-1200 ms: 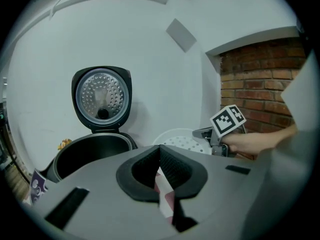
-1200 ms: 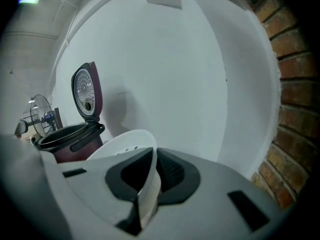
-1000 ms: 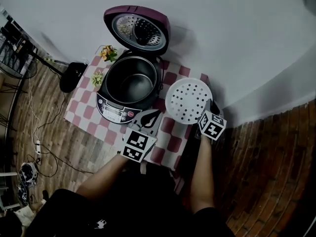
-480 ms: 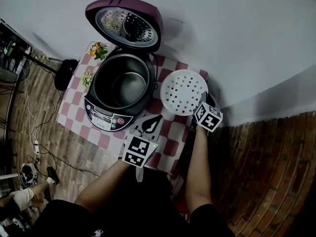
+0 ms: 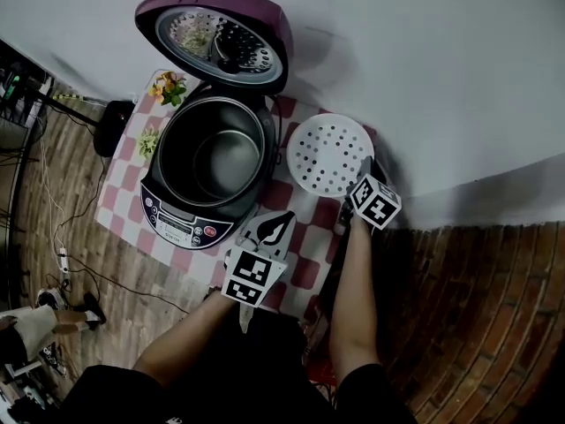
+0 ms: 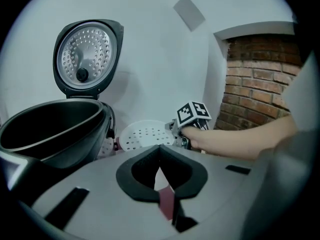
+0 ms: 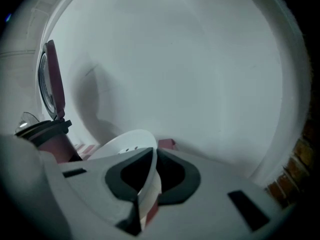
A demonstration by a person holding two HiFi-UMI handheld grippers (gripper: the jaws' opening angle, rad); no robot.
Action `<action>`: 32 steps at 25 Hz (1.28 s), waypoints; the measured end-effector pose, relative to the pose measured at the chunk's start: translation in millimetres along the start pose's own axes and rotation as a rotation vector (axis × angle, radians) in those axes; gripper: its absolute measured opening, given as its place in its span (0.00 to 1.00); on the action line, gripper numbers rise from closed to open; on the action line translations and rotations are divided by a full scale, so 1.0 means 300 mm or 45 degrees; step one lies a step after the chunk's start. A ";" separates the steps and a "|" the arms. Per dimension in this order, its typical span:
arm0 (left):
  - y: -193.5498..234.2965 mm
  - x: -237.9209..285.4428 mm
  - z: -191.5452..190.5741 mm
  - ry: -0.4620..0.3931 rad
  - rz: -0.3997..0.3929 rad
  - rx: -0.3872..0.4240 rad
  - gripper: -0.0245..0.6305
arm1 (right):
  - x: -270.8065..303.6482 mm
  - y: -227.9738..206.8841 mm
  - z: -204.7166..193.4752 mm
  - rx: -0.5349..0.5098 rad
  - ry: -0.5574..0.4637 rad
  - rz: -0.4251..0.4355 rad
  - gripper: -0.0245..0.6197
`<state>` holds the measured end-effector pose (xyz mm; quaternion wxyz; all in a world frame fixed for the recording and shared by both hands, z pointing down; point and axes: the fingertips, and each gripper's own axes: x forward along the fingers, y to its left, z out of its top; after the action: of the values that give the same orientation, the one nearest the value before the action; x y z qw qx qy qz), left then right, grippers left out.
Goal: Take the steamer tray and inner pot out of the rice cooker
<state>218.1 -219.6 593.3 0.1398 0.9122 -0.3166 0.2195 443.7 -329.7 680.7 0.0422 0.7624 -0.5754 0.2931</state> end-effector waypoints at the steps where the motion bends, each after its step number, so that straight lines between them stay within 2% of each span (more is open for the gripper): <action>1: 0.003 0.007 -0.004 0.004 -0.001 -0.001 0.04 | 0.011 0.000 -0.003 0.002 0.003 0.001 0.08; 6: 0.019 0.036 -0.024 0.018 -0.003 -0.010 0.04 | 0.056 0.003 -0.018 -0.010 0.023 0.002 0.08; 17: 0.008 0.056 -0.063 0.033 -0.036 -0.009 0.04 | 0.087 -0.039 -0.079 -0.174 0.096 -0.058 0.10; 19: 0.006 0.056 -0.060 0.030 -0.037 -0.013 0.04 | 0.086 -0.037 -0.082 -0.198 0.106 -0.039 0.11; 24: -0.014 0.040 -0.029 0.010 -0.048 -0.015 0.04 | 0.040 -0.023 -0.039 -0.247 0.090 0.002 0.25; 32: -0.030 -0.057 0.053 -0.030 -0.059 -0.013 0.04 | -0.153 0.089 0.062 -0.238 0.001 0.115 0.24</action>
<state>216.8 -210.0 570.2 0.1459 0.9210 -0.2981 0.2038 419.4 -307.0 635.2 0.1001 0.7283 -0.6338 0.2403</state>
